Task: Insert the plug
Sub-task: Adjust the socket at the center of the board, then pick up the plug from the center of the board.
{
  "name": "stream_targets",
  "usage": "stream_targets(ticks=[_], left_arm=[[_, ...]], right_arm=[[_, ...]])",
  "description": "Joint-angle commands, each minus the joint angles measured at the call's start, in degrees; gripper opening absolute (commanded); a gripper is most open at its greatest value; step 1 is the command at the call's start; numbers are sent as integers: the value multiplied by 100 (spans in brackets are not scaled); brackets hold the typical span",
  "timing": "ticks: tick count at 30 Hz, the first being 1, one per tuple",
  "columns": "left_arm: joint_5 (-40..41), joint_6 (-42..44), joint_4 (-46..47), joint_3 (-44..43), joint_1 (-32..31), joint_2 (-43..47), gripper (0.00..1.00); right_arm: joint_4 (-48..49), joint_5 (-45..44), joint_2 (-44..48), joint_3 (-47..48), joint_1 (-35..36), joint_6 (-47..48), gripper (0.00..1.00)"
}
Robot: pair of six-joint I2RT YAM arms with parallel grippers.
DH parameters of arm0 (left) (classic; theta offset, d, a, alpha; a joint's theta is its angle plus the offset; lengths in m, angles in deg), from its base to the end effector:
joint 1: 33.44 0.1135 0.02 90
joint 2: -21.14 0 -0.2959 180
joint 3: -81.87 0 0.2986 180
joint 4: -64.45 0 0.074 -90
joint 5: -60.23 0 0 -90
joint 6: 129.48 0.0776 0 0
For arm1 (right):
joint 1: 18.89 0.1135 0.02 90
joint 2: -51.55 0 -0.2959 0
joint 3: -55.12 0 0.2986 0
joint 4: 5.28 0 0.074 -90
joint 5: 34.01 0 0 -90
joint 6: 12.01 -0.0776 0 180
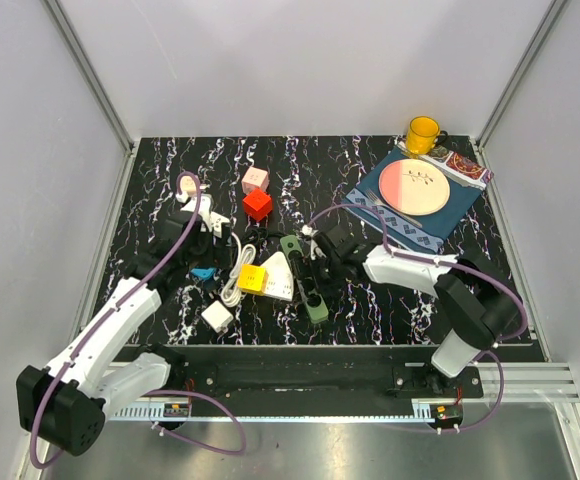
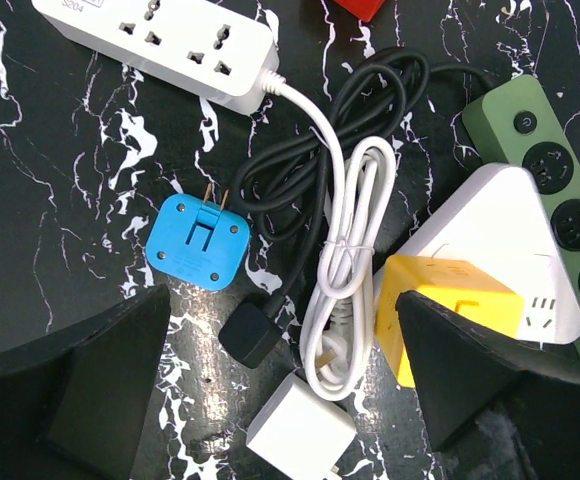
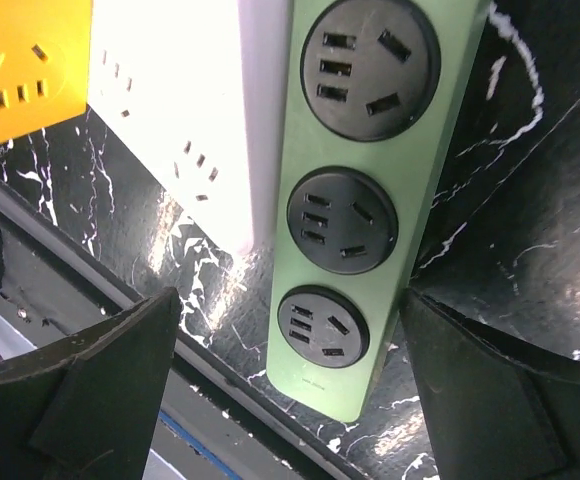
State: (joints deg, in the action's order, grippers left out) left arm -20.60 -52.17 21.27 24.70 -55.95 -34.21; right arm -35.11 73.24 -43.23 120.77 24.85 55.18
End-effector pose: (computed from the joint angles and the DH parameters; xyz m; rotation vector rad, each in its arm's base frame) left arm 0.2479 -0.0894 0.2669 0.1130 2.2825 -0.1375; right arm 0.2600 0.2806 0.1361 -0.6133 2.6826 0.7676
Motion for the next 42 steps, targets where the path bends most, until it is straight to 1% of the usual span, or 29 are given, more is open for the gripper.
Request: stream_targets(ticks=[1,5,6,7,8,9,12,13,15,16,18,19,20,22,23,26,29,32,35,37,40,42], left_arm=[[-178,-260,347,-91,27,-160,99],[-380,-366,364,-476,18,-659,99],[-381,-401,356,-574,26,-774,99],[-363,-427,364,-696,27,-880,99],[-285,-471,373,-941,27,-1150,99],[-249,-550,399,-1083,27,-1284,99],[-135,-699,575,-1619,18,-1951,99],[-135,-700,636,-1751,0,-2310,99],[-170,-578,856,-2111,0,-2681,99],[-196,-481,926,-2226,-9,-3048,99],[-354,-69,1102,-2603,-9,-3445,99],[-407,81,1120,-2909,-9,-3839,99],[-494,395,1112,-3060,0,-4034,99],[-504,696,1050,-3525,-9,-4560,99],[-504,976,1015,-3667,-9,-4720,99],[-364,1416,910,-4151,9,-5230,99],[-293,1742,664,-4616,0,-5705,99],[-477,1980,304,-5082,18,-6171,98],[-705,2077,57,-5390,18,-6505,95],[-854,2069,-126,-5592,18,-6724,86],[-1030,2025,-373,-5838,18,-6944,83],[-1075,1990,-435,-5909,9,-7033,79]], right_arm=[[93,-107,398,-150,108,-435,95],[101,-959,1012,-212,99,-417,96],[101,-1352,1110,-238,99,-417,97],[119,-1539,1207,-282,90,-435,98],[154,-1689,1364,-308,90,-461,98],[180,-2047,1436,-343,99,-470,99],[294,-2462,1673,-502,81,-514,100],[329,-2516,1717,-572,64,-505,100],[444,-2587,1875,-660,46,-497,100],[479,-2578,1928,-739,29,-470,100],[567,-2517,2051,-809,11,-444,100],[585,-2491,2095,-836,2,-392,100],[567,-2429,2113,-853,2,-374,100],[567,-2368,2183,-897,-15,-295,100],[567,-2306,2192,-898,-15,-277,100],[576,-2227,2236,-959,-15,-198,100],[567,-2174,2236,-994,-42,-145,100],[576,-2113,2201,-1038,-77,-119,100],[576,-2086,2201,-1065,-94,-92,100],[576,-2086,2175,-1073,-129,-92,100],[576,-2077,2157,-1091,-156,-101,100],[567,-2095,2157,-1100,-165,-110,100]])
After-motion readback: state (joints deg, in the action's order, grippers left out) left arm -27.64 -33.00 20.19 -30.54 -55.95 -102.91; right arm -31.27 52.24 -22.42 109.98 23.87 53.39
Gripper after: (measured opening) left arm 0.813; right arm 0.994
